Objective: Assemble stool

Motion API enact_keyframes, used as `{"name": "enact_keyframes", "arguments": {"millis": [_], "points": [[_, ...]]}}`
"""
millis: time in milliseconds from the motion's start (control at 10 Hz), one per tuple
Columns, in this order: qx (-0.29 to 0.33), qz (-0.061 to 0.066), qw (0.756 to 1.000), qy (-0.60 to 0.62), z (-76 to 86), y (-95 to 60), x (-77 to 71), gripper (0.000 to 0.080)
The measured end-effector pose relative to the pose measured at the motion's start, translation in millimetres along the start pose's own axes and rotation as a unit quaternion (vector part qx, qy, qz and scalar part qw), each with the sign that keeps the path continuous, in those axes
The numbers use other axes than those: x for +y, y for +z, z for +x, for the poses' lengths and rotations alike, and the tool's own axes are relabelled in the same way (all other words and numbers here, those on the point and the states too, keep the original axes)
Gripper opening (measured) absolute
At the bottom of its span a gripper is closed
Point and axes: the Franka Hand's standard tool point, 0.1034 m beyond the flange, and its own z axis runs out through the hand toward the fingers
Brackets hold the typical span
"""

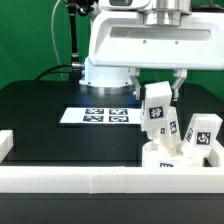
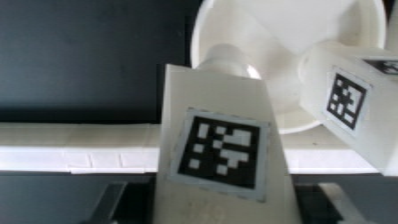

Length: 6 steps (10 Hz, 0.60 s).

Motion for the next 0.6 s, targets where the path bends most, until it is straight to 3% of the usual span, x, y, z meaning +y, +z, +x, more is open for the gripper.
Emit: {"name": "enact_keyframes", "arguments": {"millis": [200, 400, 600], "points": [[0.015, 0.0, 1.0, 0.0, 1.6, 0.7, 0.1, 0.0327], [0.076, -0.003, 0.996, -0.039, 5.7, 2.0, -6.5, 0.0327], [0.07, -0.005, 0.994, -0.079, 7.4, 3.5, -15.1, 0.0327]]}}
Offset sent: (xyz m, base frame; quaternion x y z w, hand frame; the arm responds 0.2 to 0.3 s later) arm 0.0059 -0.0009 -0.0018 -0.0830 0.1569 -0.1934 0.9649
